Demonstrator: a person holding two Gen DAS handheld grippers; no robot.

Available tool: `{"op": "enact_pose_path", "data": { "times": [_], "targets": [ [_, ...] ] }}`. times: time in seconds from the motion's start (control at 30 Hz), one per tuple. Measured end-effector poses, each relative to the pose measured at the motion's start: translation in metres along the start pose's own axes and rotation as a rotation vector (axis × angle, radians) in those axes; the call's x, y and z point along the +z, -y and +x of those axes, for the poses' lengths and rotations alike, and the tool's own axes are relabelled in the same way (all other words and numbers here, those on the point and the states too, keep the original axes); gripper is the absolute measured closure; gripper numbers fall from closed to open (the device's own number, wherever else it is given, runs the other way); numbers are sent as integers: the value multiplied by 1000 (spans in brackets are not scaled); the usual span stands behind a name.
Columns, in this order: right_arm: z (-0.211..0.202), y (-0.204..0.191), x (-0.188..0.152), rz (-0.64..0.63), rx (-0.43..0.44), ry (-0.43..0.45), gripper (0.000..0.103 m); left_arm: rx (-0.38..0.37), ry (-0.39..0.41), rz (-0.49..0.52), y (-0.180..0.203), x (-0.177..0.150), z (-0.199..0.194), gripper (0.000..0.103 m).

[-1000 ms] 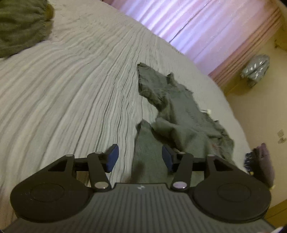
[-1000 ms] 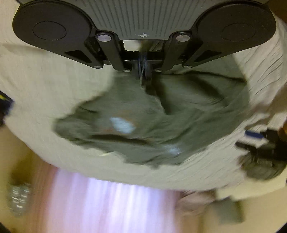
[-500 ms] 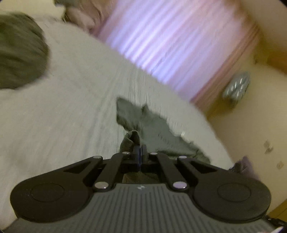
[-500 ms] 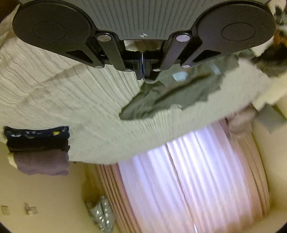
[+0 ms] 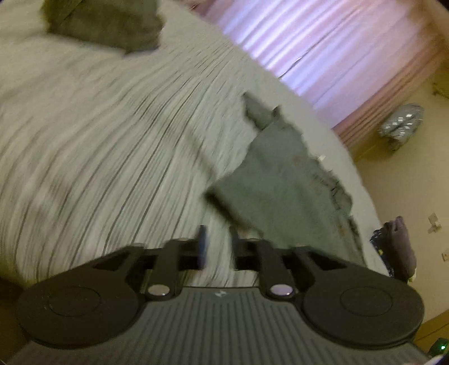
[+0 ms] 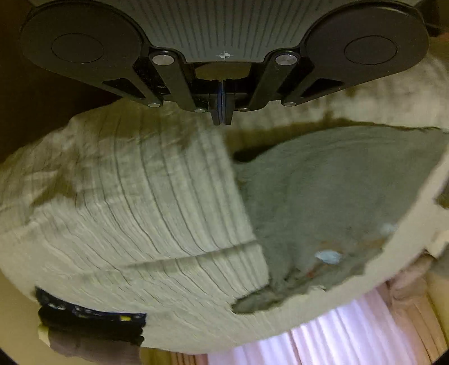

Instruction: Fold clothes

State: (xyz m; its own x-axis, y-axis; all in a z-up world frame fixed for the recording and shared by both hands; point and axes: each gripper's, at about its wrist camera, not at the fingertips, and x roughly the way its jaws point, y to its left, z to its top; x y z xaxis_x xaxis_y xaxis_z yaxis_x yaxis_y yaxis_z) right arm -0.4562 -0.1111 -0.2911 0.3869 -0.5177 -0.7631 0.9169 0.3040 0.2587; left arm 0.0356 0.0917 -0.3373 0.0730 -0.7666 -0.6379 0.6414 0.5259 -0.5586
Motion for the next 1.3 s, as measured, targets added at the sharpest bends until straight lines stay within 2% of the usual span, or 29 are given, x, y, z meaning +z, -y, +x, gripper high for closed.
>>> {"op": "enact_pose_path", "data": {
  "times": [0.03, 0.07, 0.1, 0.13, 0.17, 0.2, 0.3, 0.4, 0.43, 0.47, 0.5, 0.53, 0.57, 0.6, 0.73, 0.8, 0.93, 1.0, 1.07, 1.17, 1.23, 1.3],
  "targets": [
    [-6, 3, 1, 35, 31, 23, 102, -6, 5, 11, 2, 5, 3, 67],
    [-11, 7, 3, 77, 63, 49, 101, -13, 11, 23, 4, 10, 6, 65],
    [-14, 11, 6, 122, 94, 68, 95, -19, 16, 34, 5, 15, 9, 64],
    [-16, 15, 10, 167, 124, 85, 83, -26, 22, 45, 7, 21, 12, 62],
    [-15, 20, 15, 219, 161, 101, 39, -32, 27, 57, 9, 26, 15, 61],
    [-14, 24, 18, 262, 194, 124, 18, -39, 33, 68, 11, 31, 18, 59],
    [-6, 34, 25, 349, 272, 142, 18, -18, -6, 83, 7, 39, 41, 60],
    [14, 44, 34, 416, 301, 105, 19, -32, -57, 70, 1, 37, 60, 64],
    [23, 46, 35, 432, 299, 85, 21, -46, -73, 67, 0, 36, 65, 70],
    [33, 49, 35, 452, 299, 64, 34, -68, -95, 63, 0, 36, 69, 78],
    [41, 50, 35, 472, 305, 44, 54, -89, -117, 58, 1, 36, 73, 96],
    [48, 49, 34, 490, 309, 17, 67, -105, -135, 52, 1, 35, 74, 100],
    [54, 47, 34, 500, 315, -6, 84, -110, -134, 49, 1, 35, 72, 100],
    [56, 45, 33, 500, 321, -13, 94, -114, -123, 53, 2, 35, 68, 101],
    [33, 45, 43, 464, 313, 56, 98, -166, -35, 50, 6, 36, 28, 101],
    [12, 52, 50, 457, 340, 110, 99, -205, 1, 65, 12, 32, 3, 101],
    [-30, 57, 60, 386, 315, 197, 99, -238, 32, 90, 21, 4, -38, 101],
    [-45, 61, 57, 371, 300, 225, 99, -238, 23, 89, 21, -15, -50, 101],
    [-44, 65, 53, 358, 254, 213, 99, -207, -15, 90, 17, -36, -48, 101],
    [-20, 74, 37, 352, 165, 139, 98, -130, -96, 105, 14, -63, -26, 101],
    [-2, 77, 30, 350, 99, 88, 98, -102, -138, 107, 14, -68, -19, 101],
    [10, 78, 26, 348, 36, 41, 97, -92, -135, 122, 14, -62, -25, 100]
  ]
}}
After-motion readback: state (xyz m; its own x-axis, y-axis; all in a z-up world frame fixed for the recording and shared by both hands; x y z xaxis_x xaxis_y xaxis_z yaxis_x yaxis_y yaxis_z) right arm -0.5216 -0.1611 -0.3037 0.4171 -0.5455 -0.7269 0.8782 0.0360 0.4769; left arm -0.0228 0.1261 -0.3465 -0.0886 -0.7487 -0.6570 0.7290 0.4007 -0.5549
